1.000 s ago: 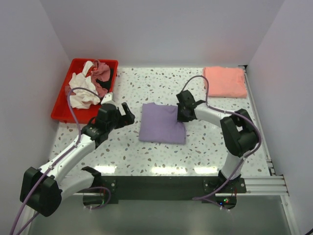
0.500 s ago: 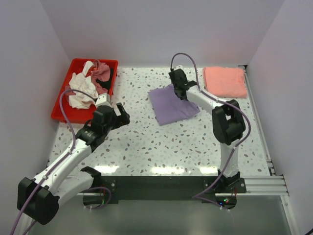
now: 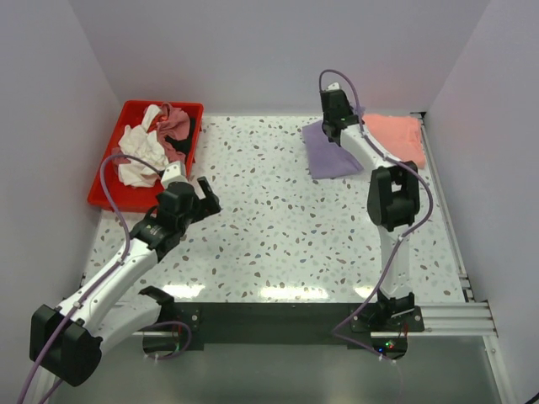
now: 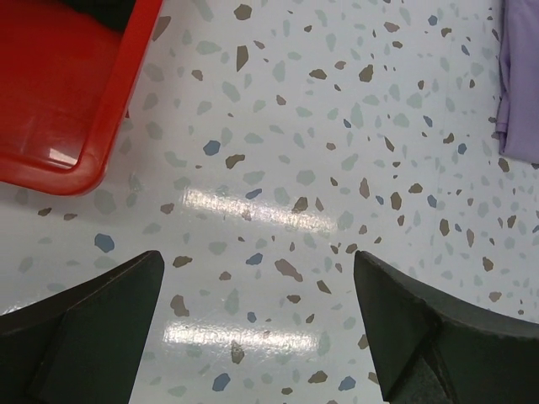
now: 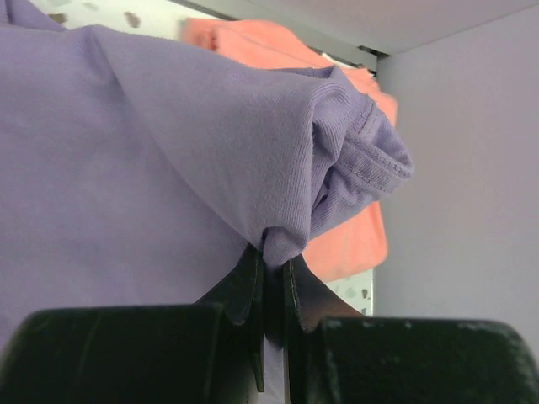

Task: Fold and stack the t-shirts
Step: Neatly place the folded tshirt to the corner

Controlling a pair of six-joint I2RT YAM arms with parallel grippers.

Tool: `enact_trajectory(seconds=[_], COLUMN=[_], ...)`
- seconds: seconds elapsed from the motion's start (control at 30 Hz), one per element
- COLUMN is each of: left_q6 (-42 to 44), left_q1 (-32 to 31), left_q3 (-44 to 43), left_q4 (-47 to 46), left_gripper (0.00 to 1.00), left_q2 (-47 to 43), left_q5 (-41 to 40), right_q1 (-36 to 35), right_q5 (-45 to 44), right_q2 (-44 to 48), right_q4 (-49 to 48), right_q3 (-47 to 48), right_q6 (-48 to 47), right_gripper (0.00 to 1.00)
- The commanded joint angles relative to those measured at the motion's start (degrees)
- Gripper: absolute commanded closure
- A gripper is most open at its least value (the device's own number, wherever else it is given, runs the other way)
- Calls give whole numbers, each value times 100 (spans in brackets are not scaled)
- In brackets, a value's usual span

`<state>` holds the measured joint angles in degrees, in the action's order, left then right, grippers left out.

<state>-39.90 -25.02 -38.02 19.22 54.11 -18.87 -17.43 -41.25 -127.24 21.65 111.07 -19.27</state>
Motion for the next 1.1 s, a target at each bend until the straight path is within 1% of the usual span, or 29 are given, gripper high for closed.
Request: enact_trajectory(seconds=[0.0,0.2,0.37,0.77,1.07], left_q6=[-53,-71,-79,-123,-123], left_q1=[23,23,23,23,23], left_q3=[-144,-232,-267,-285,-250], left_q4=[20,90,143,161,161], left_gripper=[0,0,0,0,0], left_q2=[38,179,179,249,258], left_q5=[-240,-275,-354,-486,-477], right_q1=[222,345,495,636,653], right_q5=[-313,-576,-717,-498,-313], right_q2=[42,33,33,621,1078], right_q4=[-249,-635,-768,-223,102], right_q3=[547,635,855,1145,1224], right_q6=[-507,-1139,-1290,-737,-614], right_gripper=[100,100,100,100,100])
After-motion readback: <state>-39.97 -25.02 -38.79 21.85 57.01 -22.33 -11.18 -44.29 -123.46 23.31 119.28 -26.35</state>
